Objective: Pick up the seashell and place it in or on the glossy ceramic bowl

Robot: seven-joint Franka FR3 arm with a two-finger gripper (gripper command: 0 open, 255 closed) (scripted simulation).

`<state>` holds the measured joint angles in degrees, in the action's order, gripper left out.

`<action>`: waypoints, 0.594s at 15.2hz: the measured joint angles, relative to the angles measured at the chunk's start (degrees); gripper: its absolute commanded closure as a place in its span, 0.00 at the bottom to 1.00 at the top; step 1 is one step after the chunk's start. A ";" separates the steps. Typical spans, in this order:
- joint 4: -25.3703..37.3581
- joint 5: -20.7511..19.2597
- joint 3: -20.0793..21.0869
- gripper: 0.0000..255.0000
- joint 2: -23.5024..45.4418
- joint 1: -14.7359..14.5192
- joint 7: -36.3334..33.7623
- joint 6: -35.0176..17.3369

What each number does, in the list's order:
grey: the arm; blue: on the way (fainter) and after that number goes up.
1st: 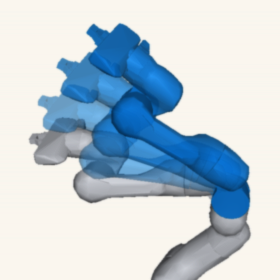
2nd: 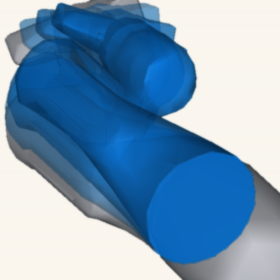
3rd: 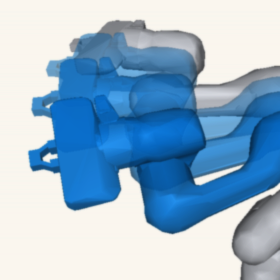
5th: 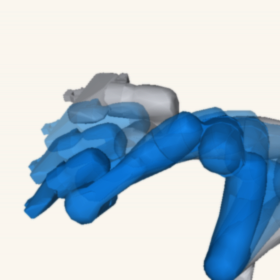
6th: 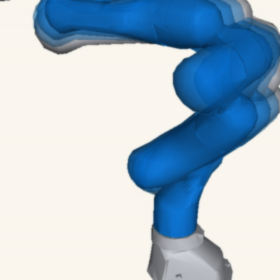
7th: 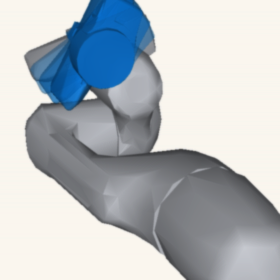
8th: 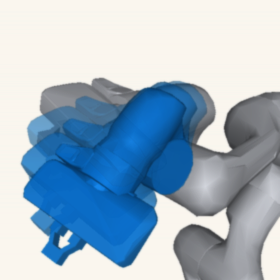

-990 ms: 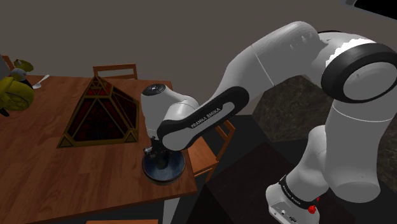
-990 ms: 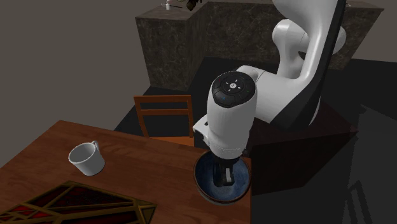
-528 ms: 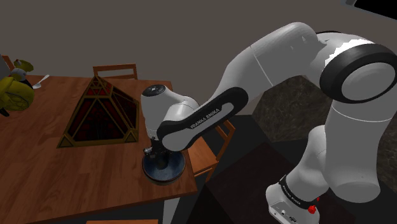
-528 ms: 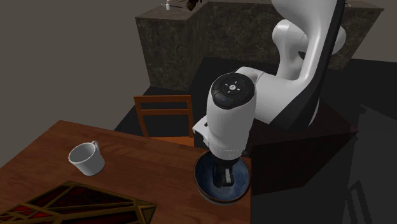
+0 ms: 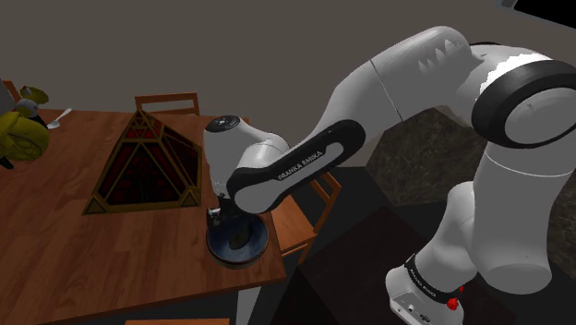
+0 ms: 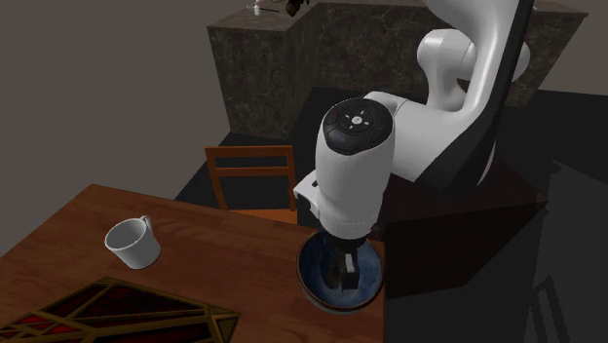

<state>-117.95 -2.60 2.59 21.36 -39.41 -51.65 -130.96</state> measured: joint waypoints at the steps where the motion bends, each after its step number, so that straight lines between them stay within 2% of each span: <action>1: 1.05 0.09 0.00 0.00 -0.73 0.08 0.18 1.73; 3: 1.72 0.23 0.10 0.00 -2.18 0.03 0.17 3.85; 9: 1.89 0.26 0.17 0.00 -2.51 -0.05 0.06 4.43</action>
